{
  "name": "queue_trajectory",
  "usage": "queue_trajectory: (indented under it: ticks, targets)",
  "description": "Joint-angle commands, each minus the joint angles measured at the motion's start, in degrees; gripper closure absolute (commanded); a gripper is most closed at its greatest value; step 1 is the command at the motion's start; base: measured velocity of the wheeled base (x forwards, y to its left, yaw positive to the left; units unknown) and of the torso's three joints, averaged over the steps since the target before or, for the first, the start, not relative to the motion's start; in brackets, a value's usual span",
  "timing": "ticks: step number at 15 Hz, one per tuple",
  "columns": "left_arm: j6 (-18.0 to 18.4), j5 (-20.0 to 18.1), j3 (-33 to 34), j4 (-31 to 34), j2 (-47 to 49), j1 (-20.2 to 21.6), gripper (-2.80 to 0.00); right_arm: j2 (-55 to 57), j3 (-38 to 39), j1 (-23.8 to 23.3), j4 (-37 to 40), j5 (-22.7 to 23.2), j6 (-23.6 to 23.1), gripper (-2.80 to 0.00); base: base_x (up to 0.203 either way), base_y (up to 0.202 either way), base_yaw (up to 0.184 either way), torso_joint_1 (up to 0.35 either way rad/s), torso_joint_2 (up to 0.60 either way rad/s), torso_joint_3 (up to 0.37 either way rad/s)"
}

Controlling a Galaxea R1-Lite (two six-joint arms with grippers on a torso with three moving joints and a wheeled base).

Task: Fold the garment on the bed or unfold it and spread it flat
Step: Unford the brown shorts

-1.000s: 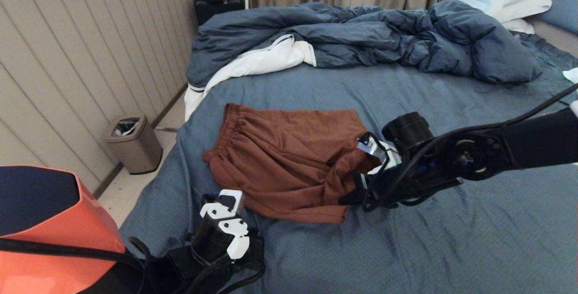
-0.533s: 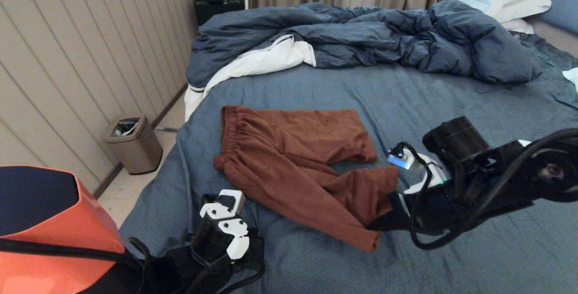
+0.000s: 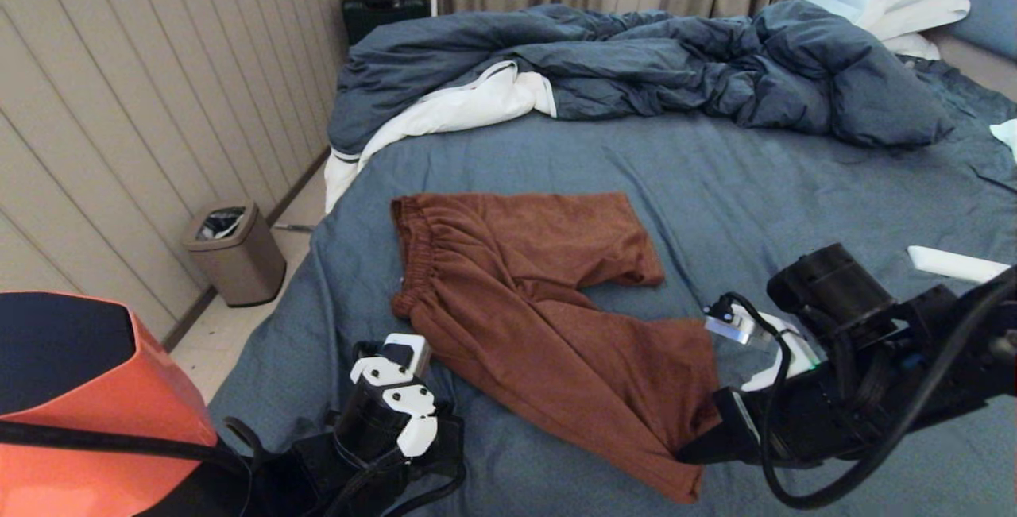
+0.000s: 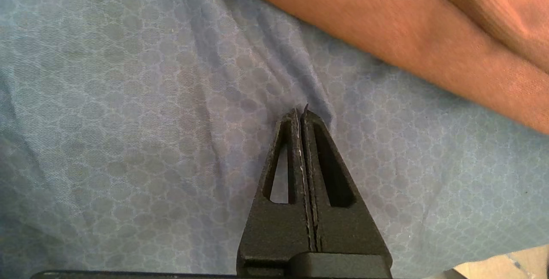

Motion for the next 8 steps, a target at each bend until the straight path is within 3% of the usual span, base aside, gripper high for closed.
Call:
queue_trajectory:
  ticks: [1, 8]
  targets:
    - [-0.17, 0.14, 0.01, -0.33, 0.03, -0.01, 0.0, -0.04, 1.33, -0.18, 0.06, -0.05, -0.03, 0.0, 0.0, 0.0, 0.0, 0.0, 0.0, 0.0]
    - [0.09, 0.14, 0.09, -0.33, -0.37, -0.01, 0.0, -1.65, 2.3, 0.0, 0.12, -1.17, -2.39, 0.0, 0.0, 0.0, 0.0, 0.0, 0.0, 0.0]
